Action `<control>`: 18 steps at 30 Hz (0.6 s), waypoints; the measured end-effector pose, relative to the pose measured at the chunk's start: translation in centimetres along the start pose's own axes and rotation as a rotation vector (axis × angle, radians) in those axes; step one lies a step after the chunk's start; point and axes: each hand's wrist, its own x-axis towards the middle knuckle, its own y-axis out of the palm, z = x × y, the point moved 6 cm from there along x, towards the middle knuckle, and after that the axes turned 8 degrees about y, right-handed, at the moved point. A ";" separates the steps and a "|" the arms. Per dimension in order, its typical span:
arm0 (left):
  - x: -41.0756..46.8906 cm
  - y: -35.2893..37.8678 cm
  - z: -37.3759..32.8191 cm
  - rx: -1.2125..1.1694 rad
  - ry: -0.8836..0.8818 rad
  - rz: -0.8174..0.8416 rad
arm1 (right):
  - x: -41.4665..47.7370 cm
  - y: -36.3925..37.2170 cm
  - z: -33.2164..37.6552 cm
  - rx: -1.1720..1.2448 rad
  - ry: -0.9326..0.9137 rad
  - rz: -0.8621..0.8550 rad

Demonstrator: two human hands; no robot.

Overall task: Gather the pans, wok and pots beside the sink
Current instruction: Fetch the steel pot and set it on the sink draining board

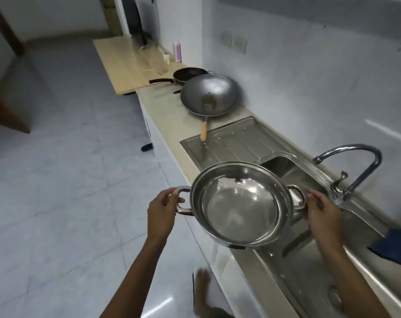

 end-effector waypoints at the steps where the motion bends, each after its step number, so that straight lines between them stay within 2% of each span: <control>1: 2.7 1.1 0.2 0.001 0.000 0.024 | 1.6 1.1 0.2 -0.003 0.004 -0.035; 8: 20.3 7.2 -0.1 0.086 0.014 0.203 | 10.1 8.0 1.4 0.016 0.128 -0.161; 12: 26.9 10.9 -0.3 0.095 0.037 0.290 | 12.6 9.8 2.7 -0.014 0.135 -0.223; 18: 38.3 18.9 0.3 0.121 0.098 0.491 | 16.4 12.1 5.0 -0.098 0.150 -0.424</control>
